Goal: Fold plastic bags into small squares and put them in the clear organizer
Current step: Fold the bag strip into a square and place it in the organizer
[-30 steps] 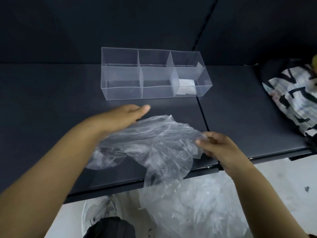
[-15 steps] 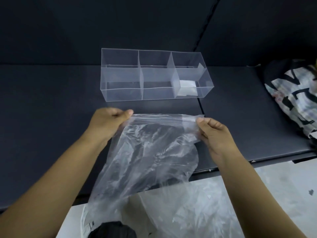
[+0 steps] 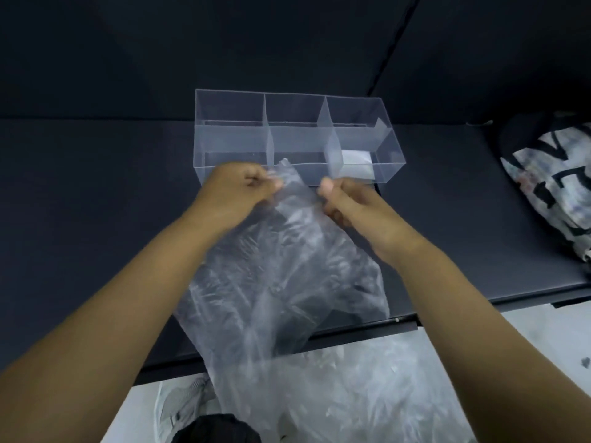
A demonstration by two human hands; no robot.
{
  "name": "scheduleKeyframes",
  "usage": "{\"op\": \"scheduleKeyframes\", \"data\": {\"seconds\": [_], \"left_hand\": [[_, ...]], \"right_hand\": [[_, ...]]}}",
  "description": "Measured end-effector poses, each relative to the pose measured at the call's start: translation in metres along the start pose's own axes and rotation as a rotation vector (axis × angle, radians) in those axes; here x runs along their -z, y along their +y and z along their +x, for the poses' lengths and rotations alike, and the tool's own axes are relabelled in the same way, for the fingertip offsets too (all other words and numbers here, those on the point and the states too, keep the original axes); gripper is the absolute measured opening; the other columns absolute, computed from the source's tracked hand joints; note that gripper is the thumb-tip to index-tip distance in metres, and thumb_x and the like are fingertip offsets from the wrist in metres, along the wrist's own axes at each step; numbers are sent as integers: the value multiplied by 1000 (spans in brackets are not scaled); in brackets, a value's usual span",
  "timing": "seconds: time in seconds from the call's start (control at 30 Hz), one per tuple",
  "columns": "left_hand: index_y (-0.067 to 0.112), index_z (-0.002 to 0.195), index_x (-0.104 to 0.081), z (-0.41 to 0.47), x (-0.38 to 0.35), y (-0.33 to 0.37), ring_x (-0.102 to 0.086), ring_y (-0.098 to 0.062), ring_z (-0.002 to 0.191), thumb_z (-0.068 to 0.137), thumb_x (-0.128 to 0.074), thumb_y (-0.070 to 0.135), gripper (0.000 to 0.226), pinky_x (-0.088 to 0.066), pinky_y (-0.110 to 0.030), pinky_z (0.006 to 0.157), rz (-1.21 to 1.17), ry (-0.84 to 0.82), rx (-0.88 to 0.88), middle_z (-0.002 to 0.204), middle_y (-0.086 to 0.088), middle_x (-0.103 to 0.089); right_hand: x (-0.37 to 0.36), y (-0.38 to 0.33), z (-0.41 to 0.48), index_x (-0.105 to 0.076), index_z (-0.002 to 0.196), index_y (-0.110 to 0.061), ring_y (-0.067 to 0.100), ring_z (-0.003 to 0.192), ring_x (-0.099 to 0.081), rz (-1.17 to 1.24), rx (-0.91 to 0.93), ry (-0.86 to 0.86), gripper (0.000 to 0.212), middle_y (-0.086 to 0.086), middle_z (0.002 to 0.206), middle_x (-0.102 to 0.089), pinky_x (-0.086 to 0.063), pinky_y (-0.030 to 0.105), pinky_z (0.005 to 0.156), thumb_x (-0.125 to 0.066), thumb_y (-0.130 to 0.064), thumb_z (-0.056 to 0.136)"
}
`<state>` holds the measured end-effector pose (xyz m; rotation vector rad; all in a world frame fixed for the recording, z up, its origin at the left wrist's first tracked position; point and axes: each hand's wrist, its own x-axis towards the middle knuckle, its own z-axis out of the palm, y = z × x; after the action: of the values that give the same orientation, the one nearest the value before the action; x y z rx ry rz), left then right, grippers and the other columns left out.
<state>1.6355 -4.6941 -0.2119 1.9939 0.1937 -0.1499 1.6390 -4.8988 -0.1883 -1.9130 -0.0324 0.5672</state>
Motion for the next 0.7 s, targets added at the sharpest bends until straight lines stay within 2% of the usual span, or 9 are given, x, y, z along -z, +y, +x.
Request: {"op": "scheduleKeyframes", "data": {"seconds": [0.07,0.13,0.23,0.33,0.43,0.5,0.57,0.63,0.7], "left_hand": [[23,76,-70,0,9,-14,-61,3,68,87,-68,35,17,-46,-16,68,-70,110,68,76,15,-68],[23,74,-71,-2,17,-25,-61,3,61,87,-68,34,17,-49,-19,67,-181,193,140,72,12,-68],[14,82,-74,-3,34,-38,-64,-10,67,88,-67,36,23,-52,-29,71,-228,292,213,78,-3,-71],[15,85,-74,-1,51,-51,-65,-19,76,86,-69,37,23,-53,-35,79,-243,373,278,87,-8,-73],[21,82,-75,-1,60,-64,-66,-21,79,81,-72,41,20,-53,-35,81,-257,377,334,84,-2,-72],[23,75,-74,-1,57,-69,-66,-21,73,81,-73,41,18,-54,-35,79,-286,351,351,82,-3,-73],[22,69,-71,1,50,-71,-61,-12,54,84,-71,36,20,-51,-28,66,-298,347,358,67,1,-71],[21,71,-69,4,41,-70,-59,-6,46,89,-67,29,20,-45,-21,53,-336,361,353,56,7,-67],[18,80,-69,6,36,-70,-62,-10,59,92,-63,28,16,-45,-20,53,-377,397,372,65,5,-68]], "right_hand": [[9,14,-14,-62,104,-30,-7,80,-64,-153,-125,-224,52,-22,90,-68,-48,16,73,-67,-67,67],[11,36,-27,-65,106,-29,-1,94,-66,-242,-190,-315,39,-14,101,-71,-50,19,82,-77,-46,73],[21,58,-44,-69,85,-13,4,79,-67,-91,-124,-250,12,-7,80,-70,-48,13,73,-76,-21,79],[44,61,-55,-66,70,-19,9,85,-65,76,-67,-225,18,-3,80,-67,-46,15,80,-74,-33,76],[61,57,-54,-58,60,-21,20,105,-61,64,-36,-254,34,17,94,-62,-43,26,95,-63,-43,87],[65,53,-45,-56,57,-22,18,93,-64,82,-78,-145,38,11,80,-62,-46,31,93,-59,-47,85],[67,51,-31,-59,62,-23,8,66,-62,113,-79,84,26,-4,62,-62,-48,25,73,-65,-35,84],[68,51,-18,-65,86,-14,4,55,-56,154,-50,353,6,-5,58,-64,-46,19,61,-67,-10,87],[69,54,-13,-61,108,-6,6,63,-56,148,-43,589,22,-1,70,-65,-49,22,71,-65,-3,87]]}}
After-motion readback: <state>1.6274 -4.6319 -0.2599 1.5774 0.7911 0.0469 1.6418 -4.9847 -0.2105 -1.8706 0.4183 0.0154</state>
